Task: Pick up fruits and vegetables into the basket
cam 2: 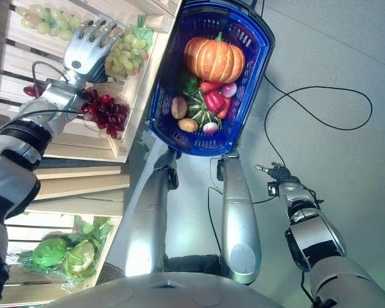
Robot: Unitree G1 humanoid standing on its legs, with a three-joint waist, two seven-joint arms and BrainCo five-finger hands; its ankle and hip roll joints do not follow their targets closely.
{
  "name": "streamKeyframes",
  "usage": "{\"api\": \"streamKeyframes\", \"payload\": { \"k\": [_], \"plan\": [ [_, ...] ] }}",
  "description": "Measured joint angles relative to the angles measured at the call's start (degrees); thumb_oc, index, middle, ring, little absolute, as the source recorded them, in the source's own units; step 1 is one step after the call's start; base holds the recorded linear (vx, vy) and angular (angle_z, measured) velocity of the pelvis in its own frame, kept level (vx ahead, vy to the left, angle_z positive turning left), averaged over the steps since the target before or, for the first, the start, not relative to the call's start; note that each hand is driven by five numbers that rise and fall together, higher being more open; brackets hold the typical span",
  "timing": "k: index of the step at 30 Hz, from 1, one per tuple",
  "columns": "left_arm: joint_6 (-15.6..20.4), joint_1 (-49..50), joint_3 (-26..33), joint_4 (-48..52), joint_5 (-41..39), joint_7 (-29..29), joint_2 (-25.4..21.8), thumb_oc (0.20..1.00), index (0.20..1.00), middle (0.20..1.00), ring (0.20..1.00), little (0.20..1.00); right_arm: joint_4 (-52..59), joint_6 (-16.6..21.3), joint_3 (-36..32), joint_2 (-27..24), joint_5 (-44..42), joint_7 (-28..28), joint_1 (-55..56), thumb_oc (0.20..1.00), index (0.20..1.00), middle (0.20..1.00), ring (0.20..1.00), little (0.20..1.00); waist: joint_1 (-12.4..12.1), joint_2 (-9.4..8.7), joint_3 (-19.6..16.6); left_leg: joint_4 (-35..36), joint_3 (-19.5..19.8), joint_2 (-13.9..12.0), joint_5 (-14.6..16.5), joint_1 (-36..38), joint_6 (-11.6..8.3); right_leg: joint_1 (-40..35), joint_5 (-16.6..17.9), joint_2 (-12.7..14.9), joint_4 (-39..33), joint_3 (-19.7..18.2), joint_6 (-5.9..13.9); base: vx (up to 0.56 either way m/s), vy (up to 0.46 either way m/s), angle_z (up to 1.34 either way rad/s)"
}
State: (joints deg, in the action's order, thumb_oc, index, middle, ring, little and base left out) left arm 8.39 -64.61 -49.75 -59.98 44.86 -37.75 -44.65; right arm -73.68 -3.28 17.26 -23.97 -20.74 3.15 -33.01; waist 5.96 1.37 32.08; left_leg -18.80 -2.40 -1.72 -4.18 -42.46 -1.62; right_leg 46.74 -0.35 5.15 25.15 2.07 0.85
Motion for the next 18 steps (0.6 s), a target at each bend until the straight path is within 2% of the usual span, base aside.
{"api": "streamKeyframes", "payload": {
  "k": [6, 18],
  "plan": [
    [-2.35, -1.45, -0.02, -2.93, 0.2, 2.86, 0.07, 1.0, 1.0, 1.0, 1.0, 1.0, 0.13, -0.35, 0.55, -0.24, -0.01, 0.01, -1.51, 1.0, 1.0, 1.0, 1.0, 1.0, 0.49, -0.21, 0.07, -0.94, -0.04, -0.06, 0.11, -1.58, -0.12, 1.42, 0.02, -0.1, 0.77, -0.16, -0.06, 0.0, 0.012, 0.0],
    [-3.24, -4.66, -0.01, -6.77, 0.07, 3.79, 1.38, 1.0, 1.0, 1.0, 1.0, 1.0, 0.91, -0.75, 1.68, -1.25, -0.11, 0.01, -3.76, 1.0, 1.0, 1.0, 1.0, 1.0, 1.02, -0.7, 0.14, -1.96, 0.07, -0.27, 0.16, -4.53, -0.19, 4.07, 0.22, -0.38, 1.18, -0.2, -0.27, 0.0, 0.0, 0.0]
  ]
}}
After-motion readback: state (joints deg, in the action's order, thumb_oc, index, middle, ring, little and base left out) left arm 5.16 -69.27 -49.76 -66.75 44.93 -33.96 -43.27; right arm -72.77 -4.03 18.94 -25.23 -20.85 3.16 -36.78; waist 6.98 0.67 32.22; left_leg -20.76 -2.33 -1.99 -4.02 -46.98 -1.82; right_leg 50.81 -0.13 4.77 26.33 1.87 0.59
